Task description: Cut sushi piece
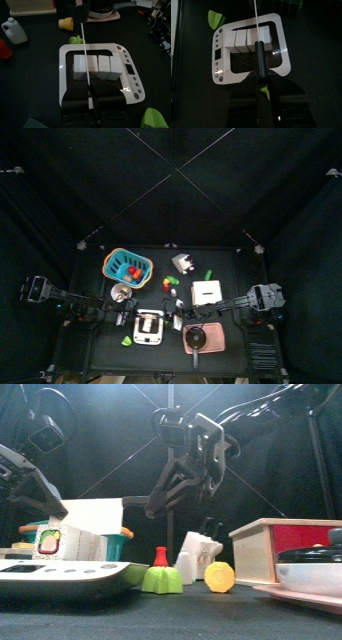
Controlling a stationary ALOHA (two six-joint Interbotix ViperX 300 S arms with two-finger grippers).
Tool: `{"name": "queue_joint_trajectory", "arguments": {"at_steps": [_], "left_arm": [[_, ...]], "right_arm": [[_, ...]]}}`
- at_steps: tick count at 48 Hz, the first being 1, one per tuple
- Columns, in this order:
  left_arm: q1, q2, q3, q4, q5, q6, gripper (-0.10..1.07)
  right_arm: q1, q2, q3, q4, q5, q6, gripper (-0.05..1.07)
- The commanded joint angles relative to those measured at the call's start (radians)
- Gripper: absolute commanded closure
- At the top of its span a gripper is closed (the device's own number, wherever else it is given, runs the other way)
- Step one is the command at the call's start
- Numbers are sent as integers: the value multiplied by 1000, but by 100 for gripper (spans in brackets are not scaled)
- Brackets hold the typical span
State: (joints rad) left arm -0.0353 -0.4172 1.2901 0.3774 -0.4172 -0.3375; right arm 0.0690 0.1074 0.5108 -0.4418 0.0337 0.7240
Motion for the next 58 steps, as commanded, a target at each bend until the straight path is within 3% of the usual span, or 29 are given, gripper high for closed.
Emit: {"name": "queue_joint_trajectory", "arguments": {"at_steps": [1, 23, 58], "left_arm": [[-5, -2, -17, -2, -3, 0, 72], [-5, 3, -14, -2, 0, 0, 72], [-5, 135, -35, -37, 0, 3, 72]], "right_arm": [[2, -15, -15, 2, -5, 2, 70], [2, -5, -17, 3, -3, 3, 70], [5, 26, -20, 11, -3, 3, 70]]}}
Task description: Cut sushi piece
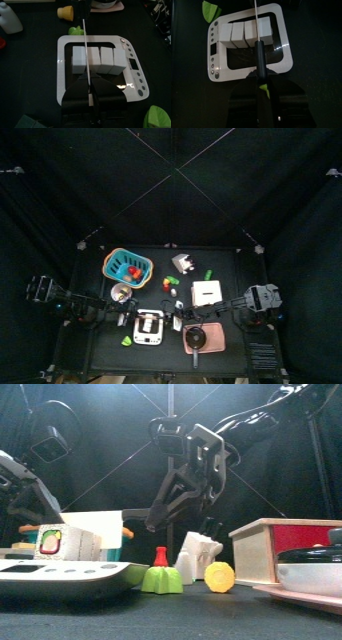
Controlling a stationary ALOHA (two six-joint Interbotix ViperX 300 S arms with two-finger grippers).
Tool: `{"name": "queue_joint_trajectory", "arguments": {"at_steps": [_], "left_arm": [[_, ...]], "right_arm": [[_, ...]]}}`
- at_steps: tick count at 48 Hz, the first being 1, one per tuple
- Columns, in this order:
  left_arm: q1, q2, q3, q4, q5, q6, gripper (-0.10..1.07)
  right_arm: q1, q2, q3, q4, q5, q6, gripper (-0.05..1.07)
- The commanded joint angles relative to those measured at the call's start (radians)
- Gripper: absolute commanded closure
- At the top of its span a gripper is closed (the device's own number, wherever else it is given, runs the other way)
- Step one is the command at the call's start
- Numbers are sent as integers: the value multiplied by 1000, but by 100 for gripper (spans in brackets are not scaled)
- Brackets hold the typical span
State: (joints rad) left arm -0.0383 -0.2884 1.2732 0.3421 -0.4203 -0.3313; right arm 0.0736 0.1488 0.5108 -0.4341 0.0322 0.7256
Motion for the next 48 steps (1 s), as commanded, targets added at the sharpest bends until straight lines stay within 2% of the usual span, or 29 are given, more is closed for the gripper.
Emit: {"name": "queue_joint_trajectory", "arguments": {"at_steps": [1, 48], "left_arm": [[-2, 8, -20, -2, 3, -3, 72], [6, 32, -32, -12, 3, 0, 72]], "right_arm": [[0, -14, -20, 3, -2, 2, 70], [0, 26, -25, 29, 11, 0, 70]]}}
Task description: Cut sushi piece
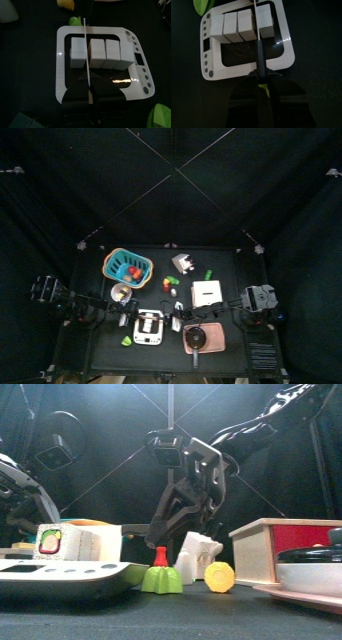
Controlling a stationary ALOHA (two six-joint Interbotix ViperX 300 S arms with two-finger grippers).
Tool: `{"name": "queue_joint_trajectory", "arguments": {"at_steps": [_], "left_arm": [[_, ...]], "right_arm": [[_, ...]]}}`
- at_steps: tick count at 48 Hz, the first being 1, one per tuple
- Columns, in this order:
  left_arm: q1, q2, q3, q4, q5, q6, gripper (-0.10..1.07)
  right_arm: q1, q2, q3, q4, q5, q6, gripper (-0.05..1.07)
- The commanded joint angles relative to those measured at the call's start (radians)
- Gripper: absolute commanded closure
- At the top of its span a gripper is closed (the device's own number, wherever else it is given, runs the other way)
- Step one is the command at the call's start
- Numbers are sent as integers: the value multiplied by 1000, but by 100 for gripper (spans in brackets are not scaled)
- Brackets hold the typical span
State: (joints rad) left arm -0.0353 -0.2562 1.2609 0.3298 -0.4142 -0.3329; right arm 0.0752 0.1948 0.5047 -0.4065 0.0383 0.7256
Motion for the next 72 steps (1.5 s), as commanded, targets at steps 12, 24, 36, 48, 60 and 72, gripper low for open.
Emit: {"name": "queue_joint_trajectory", "arguments": {"at_steps": [12, 24, 36, 48, 60, 72], "left_arm": [[26, 0, -29, 3, -3, 3, 72], [52, -6, -43, 35, -2, 6, 72], [83, -12, -44, 46, -3, 6, 72], [94, -12, -44, 46, -3, 9, 72], [92, -46, -44, 48, -2, 15, 72], [87, -57, -40, 48, -2, 15, 72]], "right_arm": [[-8, -40, -20, -8, 32, -3, 70], [-17, -49, -20, -20, 40, -3, 70], [-28, -49, -26, -28, 41, -9, 70], [-31, -49, -35, -35, 41, -9, 70], [-31, -60, -51, -35, 43, -12, 70], [-31, -60, -46, -35, 43, -11, 70]]}}
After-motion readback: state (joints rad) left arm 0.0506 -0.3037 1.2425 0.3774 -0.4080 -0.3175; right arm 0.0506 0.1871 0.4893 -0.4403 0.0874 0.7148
